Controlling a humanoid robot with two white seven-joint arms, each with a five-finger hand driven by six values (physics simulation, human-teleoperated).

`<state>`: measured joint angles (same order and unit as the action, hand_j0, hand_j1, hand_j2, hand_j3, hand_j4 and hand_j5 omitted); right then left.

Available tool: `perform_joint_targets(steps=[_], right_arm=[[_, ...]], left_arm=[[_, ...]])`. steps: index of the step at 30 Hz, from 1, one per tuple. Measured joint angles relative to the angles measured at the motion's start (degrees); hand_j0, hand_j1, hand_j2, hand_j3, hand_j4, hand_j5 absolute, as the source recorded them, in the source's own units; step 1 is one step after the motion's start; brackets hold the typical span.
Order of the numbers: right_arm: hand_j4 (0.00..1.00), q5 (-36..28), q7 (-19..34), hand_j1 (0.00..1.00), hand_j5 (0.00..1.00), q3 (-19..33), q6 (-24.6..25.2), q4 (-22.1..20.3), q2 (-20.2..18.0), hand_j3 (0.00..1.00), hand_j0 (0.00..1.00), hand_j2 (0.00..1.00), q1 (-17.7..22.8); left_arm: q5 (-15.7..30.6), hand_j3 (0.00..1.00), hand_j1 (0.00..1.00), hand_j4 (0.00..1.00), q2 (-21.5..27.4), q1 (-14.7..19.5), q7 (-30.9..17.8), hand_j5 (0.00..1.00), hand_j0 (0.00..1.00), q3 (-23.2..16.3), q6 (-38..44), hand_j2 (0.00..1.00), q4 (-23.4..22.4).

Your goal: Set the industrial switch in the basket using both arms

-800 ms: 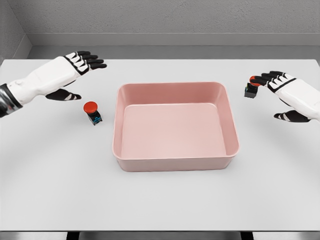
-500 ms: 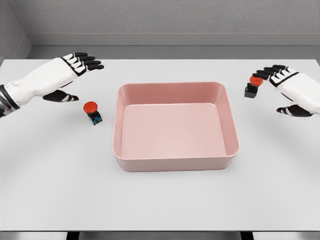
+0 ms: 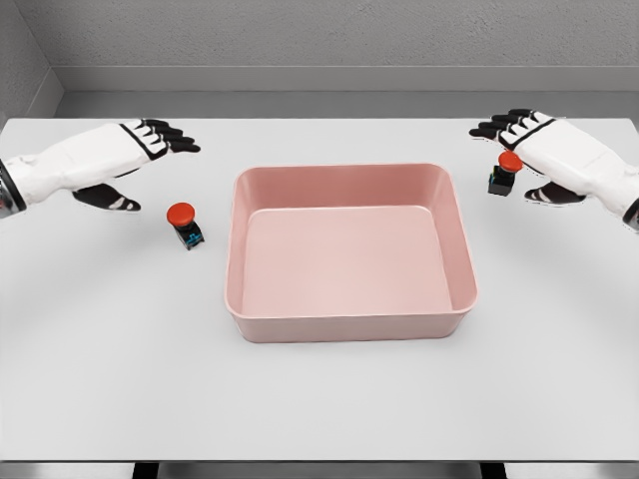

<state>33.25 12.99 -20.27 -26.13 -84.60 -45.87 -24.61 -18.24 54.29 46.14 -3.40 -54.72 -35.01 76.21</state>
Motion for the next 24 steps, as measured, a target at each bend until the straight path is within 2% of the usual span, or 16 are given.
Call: perform_joint_targets(steps=[2,4,6,11,16,20,24], right_arm=[[1.0,1.3,1.18,1.0,1.0,-0.2,-0.02,1.12,0.83,1.0,1.0,1.0,-0.61],[1.0,1.98,1.89,1.0,1.0,-0.53,-0.01,2.65,1.7,1.0,1.0,1.0,-2.37],[1.0,2.5,3.01,1.0,1.0,-1.5,-0.05,4.59,2.57,1.0,1.0,1.0,-3.87],[1.0,3.15,5.27,1.0,1.0,-2.42,-0.11,8.21,3.94,1.0,1.0,1.0,-5.01],[1.0,3.27,6.32,1.0,1.0,-2.5,-0.1,10.97,5.04,1.0,1.0,1.0,-5.8],[1.0,3.29,6.81,1.0,1.0,-2.47,-0.36,13.82,5.63,1.0,1.0,1.0,-9.05],[1.0,3.41,10.36,1.0,1.0,-2.57,-0.46,15.56,6.85,1.0,1.0,1.0,-9.84]], left_arm=[[1.07,1.0,1.0,1.0,-0.06,0.0,-0.16,1.0,1.0,-2.01,-0.01,1.0,-0.38],[2.76,1.0,1.0,1.0,-0.11,3.77,-0.26,1.0,1.0,-4.93,0.0,1.0,-0.59],[4.24,1.0,1.0,1.0,-0.24,4.31,-0.33,1.0,1.0,-7.94,-0.01,1.0,-0.95],[6.08,1.0,1.0,1.0,-1.78,6.07,-0.69,1.0,1.0,-11.84,-0.01,1.0,-2.85],[7.24,1.0,1.0,1.0,-2.46,6.59,-1.39,1.0,1.0,-13.72,-0.02,1.0,-3.83],[8.17,1.0,1.0,1.0,-3.4,7.47,-2.21,1.0,1.0,-15.1,-0.02,1.0,-4.37],[8.54,1.0,1.0,1.0,-5.59,9.41,-2.5,1.0,1.0,-16.17,-0.02,1.0,-6.97]])
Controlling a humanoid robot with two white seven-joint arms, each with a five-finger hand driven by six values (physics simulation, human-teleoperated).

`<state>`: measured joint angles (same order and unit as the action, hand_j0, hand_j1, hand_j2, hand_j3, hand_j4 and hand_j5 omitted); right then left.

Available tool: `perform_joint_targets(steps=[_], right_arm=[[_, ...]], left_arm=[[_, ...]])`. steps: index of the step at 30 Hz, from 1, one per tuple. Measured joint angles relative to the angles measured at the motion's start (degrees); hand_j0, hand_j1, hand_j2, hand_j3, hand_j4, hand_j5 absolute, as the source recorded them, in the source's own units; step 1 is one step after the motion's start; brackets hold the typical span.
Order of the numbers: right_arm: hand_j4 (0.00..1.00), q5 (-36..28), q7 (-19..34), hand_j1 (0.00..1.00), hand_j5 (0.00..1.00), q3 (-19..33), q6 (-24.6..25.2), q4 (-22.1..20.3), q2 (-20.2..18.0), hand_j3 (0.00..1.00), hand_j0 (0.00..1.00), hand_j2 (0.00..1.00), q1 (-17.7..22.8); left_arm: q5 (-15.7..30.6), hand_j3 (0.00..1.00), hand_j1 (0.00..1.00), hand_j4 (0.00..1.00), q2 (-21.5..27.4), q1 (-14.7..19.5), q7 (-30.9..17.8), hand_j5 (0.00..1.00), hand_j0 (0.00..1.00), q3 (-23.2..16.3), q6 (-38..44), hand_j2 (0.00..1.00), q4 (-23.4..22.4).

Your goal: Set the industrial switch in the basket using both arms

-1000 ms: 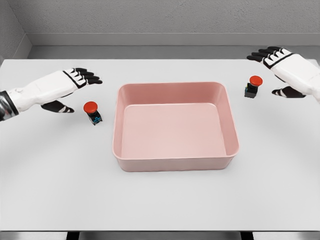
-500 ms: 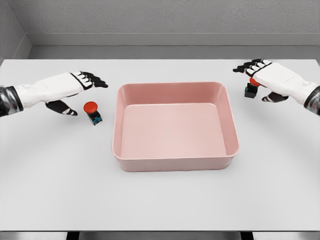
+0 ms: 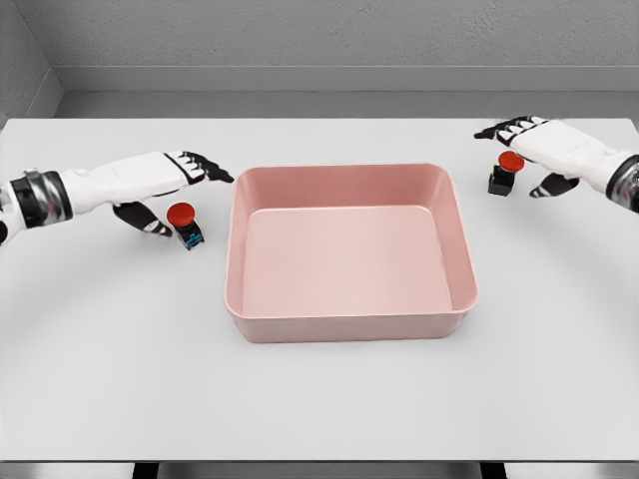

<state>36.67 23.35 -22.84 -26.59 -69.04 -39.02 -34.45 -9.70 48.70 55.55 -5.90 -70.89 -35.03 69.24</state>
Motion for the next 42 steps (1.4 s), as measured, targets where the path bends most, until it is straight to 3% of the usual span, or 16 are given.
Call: perform_joint_targets(steps=[6,12,24,29,37,42], right_arm=[[1.0,0.19,3.74,1.0,1.0,-1.09,0.16,3.18,1.63,1.0,1.0,1.0,-4.13],[1.0,0.57,5.78,1.0,1.0,-2.46,0.2,7.22,2.65,1.0,1.0,1.0,-5.54],[1.0,1.43,6.62,1.0,1.0,-3.39,0.4,9.12,3.86,1.0,1.0,1.0,-7.12],[0.76,1.72,6.6,0.76,0.76,-3.57,0.26,9.4,3.87,0.76,0.76,0.76,-7.12],[0.74,1.73,6.54,0.74,0.74,-4.08,0.19,10.29,3.83,0.74,0.74,0.74,-7.12],[0.7,1.61,6.43,0.7,0.7,-4.18,0.3,10.95,3.83,0.7,0.7,0.7,-7.12]], left_arm=[[0.21,1.0,1.0,1.0,-2.23,0.43,-0.31,1.0,1.0,-1.67,0.0,1.0,-3.25],[2.04,1.0,1.0,1.0,-2.52,0.43,-3.95,1.0,1.0,-2.13,0.0,1.0,-3.76],[6.54,1.0,1.0,1.0,-1.73,0.52,-5.4,1.0,1.0,-1.75,-0.02,1.0,-3.85],[7.14,1.0,1.0,1.0,-1.52,0.43,-5.41,1.0,1.0,-1.58,-0.03,1.0,-3.86],[6.35,1.0,1.0,1.0,-0.5,0.35,-5.92,1.0,1.0,-1.55,-0.03,1.0,-3.9],[6.37,0.78,0.78,0.78,-0.44,0.35,-7.89,0.78,0.78,-1.55,-0.04,0.78,-3.86]])
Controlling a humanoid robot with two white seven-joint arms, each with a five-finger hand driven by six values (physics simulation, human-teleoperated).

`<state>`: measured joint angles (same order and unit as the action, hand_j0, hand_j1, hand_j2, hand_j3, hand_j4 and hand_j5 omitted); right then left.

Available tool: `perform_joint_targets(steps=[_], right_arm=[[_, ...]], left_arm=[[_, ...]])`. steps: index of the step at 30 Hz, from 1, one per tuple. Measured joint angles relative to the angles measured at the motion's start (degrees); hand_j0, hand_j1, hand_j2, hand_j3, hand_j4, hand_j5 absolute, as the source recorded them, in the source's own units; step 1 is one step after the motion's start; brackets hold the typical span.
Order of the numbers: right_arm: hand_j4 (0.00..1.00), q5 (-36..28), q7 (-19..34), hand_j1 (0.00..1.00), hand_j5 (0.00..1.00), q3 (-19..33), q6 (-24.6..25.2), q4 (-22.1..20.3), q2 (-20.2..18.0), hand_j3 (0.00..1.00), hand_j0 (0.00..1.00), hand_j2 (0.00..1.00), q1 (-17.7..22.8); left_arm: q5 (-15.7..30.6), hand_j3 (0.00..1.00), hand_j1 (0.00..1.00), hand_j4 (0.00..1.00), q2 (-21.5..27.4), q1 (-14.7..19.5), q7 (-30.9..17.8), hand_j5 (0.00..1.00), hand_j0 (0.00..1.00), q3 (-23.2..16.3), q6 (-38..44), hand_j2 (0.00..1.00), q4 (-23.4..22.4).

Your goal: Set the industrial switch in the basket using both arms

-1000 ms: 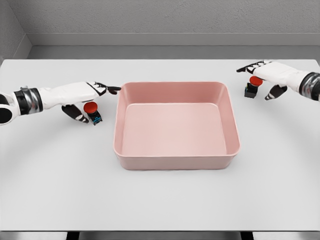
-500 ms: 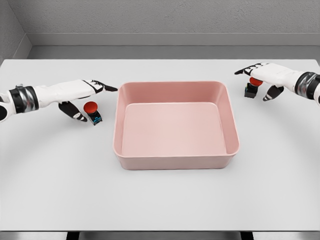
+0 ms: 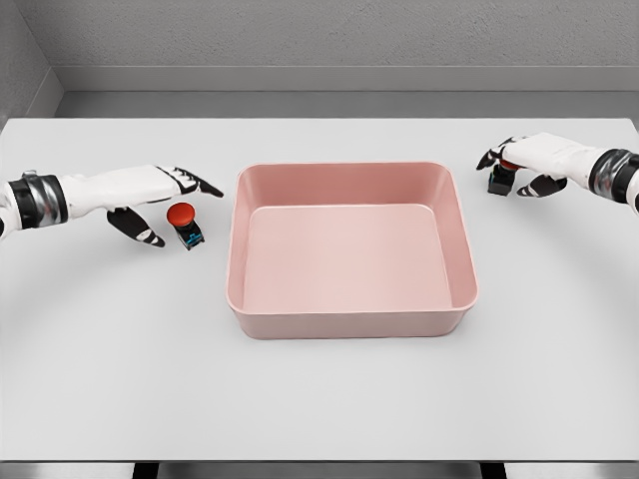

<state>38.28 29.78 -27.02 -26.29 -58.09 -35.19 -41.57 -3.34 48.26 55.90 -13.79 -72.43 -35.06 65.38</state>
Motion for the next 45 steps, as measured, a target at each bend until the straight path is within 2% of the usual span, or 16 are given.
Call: perform_joint_targets(steps=[3,5,7,10,13,14,16,21,33,39,42,45], right_arm=[[0.67,-0.07,-0.05,0.67,0.67,0.07,0.11,0.12,0.0,0.67,0.67,0.67,0.0],[0.59,-0.13,-0.08,0.59,0.59,0.09,0.15,0.16,0.0,0.59,0.59,0.59,0.0],[0.53,-0.1,-0.1,0.53,0.53,0.1,0.12,0.16,0.0,0.53,0.53,0.53,0.0],[0.51,-0.13,-0.14,0.51,0.51,0.11,0.11,0.16,-0.02,0.51,0.51,0.51,0.0],[0.49,-0.11,-0.17,0.49,0.49,0.12,0.1,0.14,-0.01,0.49,0.49,0.49,0.0],[0.44,-0.16,-0.19,0.44,0.44,0.11,0.11,0.13,-0.01,0.44,0.44,0.44,0.0],[0.43,-0.32,-0.22,0.43,0.43,0.06,0.11,0.1,0.0,0.43,0.43,0.43,0.0],[0.42,-0.4,-0.22,0.42,0.42,0.02,0.24,0.11,0.01,0.42,0.42,0.42,0.0],[0.41,0.04,-0.04,0.41,0.41,0.23,0.03,-0.02,-0.09,0.41,0.41,0.41,-0.18],[0.41,0.13,0.03,0.41,0.41,0.42,0.07,-0.35,-0.53,0.41,0.41,0.41,-1.58],[0.41,0.17,0.1,0.41,0.41,0.47,0.01,-0.74,-0.93,0.41,0.41,0.41,-1.76],[0.41,0.17,0.17,0.41,0.41,0.54,-0.02,-1.38,-1.32,0.41,0.41,0.41,-1.85]], left_arm=[[-0.07,0.73,0.73,0.73,-0.01,0.0,-0.63,0.73,0.73,0.0,0.0,0.73,0.0],[0.13,0.67,0.67,0.67,-0.01,0.0,-1.72,0.67,0.67,0.0,-0.01,0.67,0.0],[0.27,0.64,0.64,0.64,-0.01,0.0,-2.89,0.64,0.64,0.0,-0.01,0.64,0.01],[0.93,0.6,0.6,0.6,-0.01,0.0,-4.5,0.6,0.6,0.09,0.09,0.6,0.01],[1.26,0.4,0.4,0.4,-0.02,0.0,-5.09,0.4,0.4,0.15,0.15,0.4,0.02],[1.34,0.36,0.36,0.36,-0.02,0.0,-5.17,0.36,0.36,0.17,0.17,0.36,0.03],[1.28,0.32,0.32,0.32,-0.01,0.0,-5.35,0.32,0.32,0.17,0.16,0.32,0.03],[1.02,0.28,0.28,0.28,0.06,0.0,-5.59,0.28,0.28,0.16,0.15,0.28,0.06],[0.14,0.28,0.28,0.28,3.13,-0.61,-5.3,0.28,0.28,2.32,-0.09,0.28,0.01],[-0.14,0.27,0.27,0.27,4.31,-0.7,-0.7,0.27,0.27,7.34,-0.09,0.27,0.52],[0.05,0.19,0.19,0.19,4.42,-0.7,1.63,0.19,0.19,10.92,-0.07,0.19,0.73],[0.4,0.17,0.17,0.17,4.15,-0.53,2.58,0.17,0.17,13.88,-0.04,0.17,1.93]])
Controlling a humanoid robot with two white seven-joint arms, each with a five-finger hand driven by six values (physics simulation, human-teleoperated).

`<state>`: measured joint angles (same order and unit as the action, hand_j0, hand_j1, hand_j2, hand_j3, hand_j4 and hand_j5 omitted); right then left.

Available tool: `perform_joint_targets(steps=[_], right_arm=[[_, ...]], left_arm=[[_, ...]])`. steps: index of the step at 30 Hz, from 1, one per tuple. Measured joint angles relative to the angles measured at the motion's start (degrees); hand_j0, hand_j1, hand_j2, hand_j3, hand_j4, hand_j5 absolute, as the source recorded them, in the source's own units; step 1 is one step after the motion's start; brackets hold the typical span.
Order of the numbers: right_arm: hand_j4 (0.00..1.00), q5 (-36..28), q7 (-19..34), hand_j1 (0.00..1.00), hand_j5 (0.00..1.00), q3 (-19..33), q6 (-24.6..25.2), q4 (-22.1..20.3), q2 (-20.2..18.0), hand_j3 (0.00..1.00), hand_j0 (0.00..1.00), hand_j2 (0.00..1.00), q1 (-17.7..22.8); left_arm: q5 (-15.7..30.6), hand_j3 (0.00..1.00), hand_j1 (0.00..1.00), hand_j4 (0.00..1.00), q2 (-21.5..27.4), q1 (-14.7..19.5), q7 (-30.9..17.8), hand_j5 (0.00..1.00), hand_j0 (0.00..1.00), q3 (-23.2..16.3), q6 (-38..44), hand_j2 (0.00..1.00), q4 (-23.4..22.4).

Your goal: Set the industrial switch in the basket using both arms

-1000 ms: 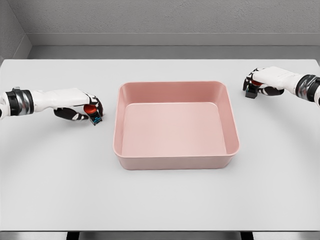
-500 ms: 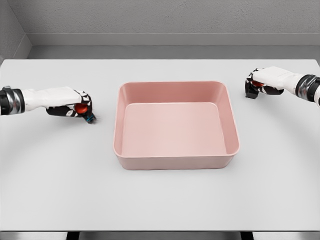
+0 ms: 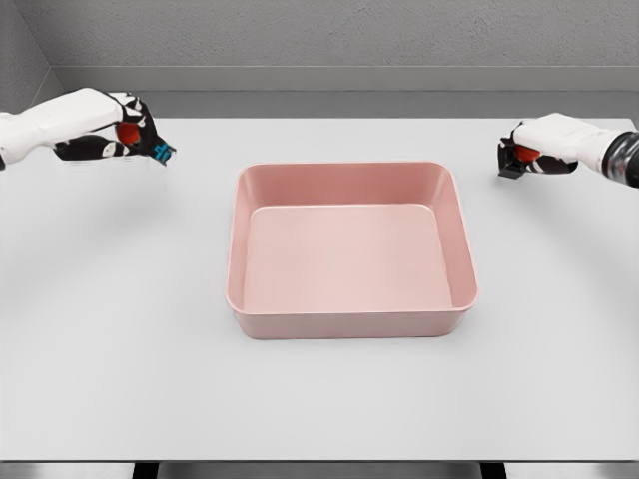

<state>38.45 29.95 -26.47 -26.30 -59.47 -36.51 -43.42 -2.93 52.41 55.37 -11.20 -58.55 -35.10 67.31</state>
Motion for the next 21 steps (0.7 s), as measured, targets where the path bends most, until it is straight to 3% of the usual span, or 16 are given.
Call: perform_joint_targets(steps=[4,8,12,21], right_arm=[[0.41,-0.01,1.58,0.41,0.41,0.98,-0.08,-3.38,-1.17,0.41,0.41,0.41,0.88],[0.41,-0.25,2.94,0.41,0.41,2.5,-0.59,-7.47,-2.54,0.41,0.41,0.41,1.58],[0.42,-0.34,4.54,0.42,0.42,6.12,-0.92,-12.37,-3.4,0.42,0.42,0.42,6.06],[0.43,-0.86,5.08,0.43,0.43,13.7,-1.21,-23.38,-4.18,0.43,0.43,0.43,9.23]], left_arm=[[-0.11,0.17,0.17,0.17,-1.23,0.53,0.35,0.17,0.17,1.36,0.03,0.17,4.12],[-1.97,0.17,0.17,0.17,-3.43,-0.17,0.32,0.17,0.17,1.64,0.01,0.17,11.7],[-6.63,0.17,0.17,0.17,-6.59,-0.7,0.38,0.17,0.17,0.8,0.01,0.17,17.6],[-15.3,0.18,0.18,0.18,-8.22,-0.09,-0.18,0.18,0.18,-4.97,-0.01,0.18,20.87]])
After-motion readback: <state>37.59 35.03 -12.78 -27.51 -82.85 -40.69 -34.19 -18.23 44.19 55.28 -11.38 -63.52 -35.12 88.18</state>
